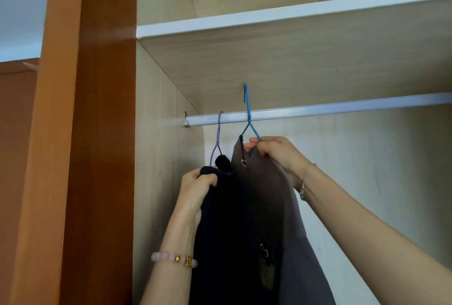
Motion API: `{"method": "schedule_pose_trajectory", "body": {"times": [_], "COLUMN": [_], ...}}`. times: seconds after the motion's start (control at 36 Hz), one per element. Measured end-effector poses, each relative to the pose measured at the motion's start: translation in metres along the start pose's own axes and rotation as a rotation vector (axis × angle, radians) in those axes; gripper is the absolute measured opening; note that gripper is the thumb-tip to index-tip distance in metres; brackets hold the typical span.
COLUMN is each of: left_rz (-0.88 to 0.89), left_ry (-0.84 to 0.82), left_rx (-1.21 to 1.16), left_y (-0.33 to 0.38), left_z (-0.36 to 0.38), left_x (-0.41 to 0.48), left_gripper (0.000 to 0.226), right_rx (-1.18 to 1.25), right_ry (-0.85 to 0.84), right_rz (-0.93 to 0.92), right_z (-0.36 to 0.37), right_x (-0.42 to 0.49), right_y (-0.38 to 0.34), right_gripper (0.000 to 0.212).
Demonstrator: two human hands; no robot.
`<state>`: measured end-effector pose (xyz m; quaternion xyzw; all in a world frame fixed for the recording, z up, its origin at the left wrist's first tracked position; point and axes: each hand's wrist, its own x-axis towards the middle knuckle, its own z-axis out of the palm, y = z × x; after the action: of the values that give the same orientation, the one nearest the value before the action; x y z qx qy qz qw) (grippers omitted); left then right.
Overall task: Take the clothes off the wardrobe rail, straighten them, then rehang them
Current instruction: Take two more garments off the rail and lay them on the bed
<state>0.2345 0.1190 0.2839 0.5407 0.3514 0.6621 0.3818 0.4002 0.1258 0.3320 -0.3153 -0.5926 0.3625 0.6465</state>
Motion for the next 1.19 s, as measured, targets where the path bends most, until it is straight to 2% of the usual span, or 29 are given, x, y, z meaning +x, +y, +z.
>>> {"method": "schedule_pose_trajectory", "body": {"times": [0.11, 0.31, 0.56, 0.67, 0.78, 0.92, 1.08, 1.19], "left_rz": [0.017, 0.037, 0.008, -0.068, -0.168, -0.302, -0.486, -0.587], "left_ry": [0.0, -0.048, -0.064, -0.082, -0.099, -0.114, -0.112, -0.039], "left_rx": [-0.036, -0.108, -0.054, -0.042, -0.037, -0.006, 0.065, 0.129], "left_y": [0.01, 0.014, -0.014, -0.044, -0.085, -0.135, -0.176, -0.195], "left_z": [0.002, -0.001, -0.016, -0.031, -0.045, -0.059, -0.07, -0.077], "left_x": [0.0, -0.017, -0.068, -0.093, -0.124, -0.17, -0.239, -0.288], "left_gripper": [0.032, 0.035, 0.04, 0.042, 0.041, 0.041, 0.043, 0.037], "right_rx": [-0.09, -0.094, -0.162, -0.204, -0.179, -0.284, -0.36, -0.421], "right_ry": [-0.02, -0.041, -0.075, -0.085, -0.116, -0.143, -0.159, -0.248], "right_rz": [-0.018, -0.03, -0.001, 0.049, 0.147, 0.223, 0.296, 0.337], "right_z": [-0.015, -0.035, -0.052, -0.057, -0.062, -0.074, -0.089, -0.11], "right_x": [-0.01, -0.031, -0.07, -0.1, -0.143, -0.197, -0.255, -0.29], "right_y": [0.001, 0.014, 0.053, 0.082, 0.119, 0.166, 0.189, 0.207], "right_gripper": [0.029, 0.032, 0.028, 0.039, 0.036, 0.035, 0.028, 0.029]}}
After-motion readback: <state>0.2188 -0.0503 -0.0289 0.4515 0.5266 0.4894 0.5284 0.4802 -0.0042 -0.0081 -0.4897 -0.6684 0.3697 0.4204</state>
